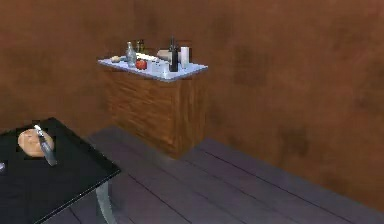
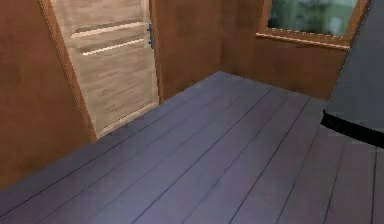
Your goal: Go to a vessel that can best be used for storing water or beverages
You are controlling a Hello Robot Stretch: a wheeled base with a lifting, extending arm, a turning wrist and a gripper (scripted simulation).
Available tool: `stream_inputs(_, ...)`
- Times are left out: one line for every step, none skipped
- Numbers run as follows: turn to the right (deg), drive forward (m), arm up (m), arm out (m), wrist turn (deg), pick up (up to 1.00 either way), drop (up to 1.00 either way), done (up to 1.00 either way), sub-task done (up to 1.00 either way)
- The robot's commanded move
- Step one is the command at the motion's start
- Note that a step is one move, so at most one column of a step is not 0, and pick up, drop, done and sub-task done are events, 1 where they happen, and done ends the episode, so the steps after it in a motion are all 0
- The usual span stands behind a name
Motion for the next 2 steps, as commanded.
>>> stream_inputs(0.0, 0.8, 0.0, 0.0, 0.0, 0.0, 0.0, 0.0, 0.0)
stream_inputs(-30.0, 0.0, 0.0, 0.0, 0.0, 0.0, 0.0, 0.0, 0.0)
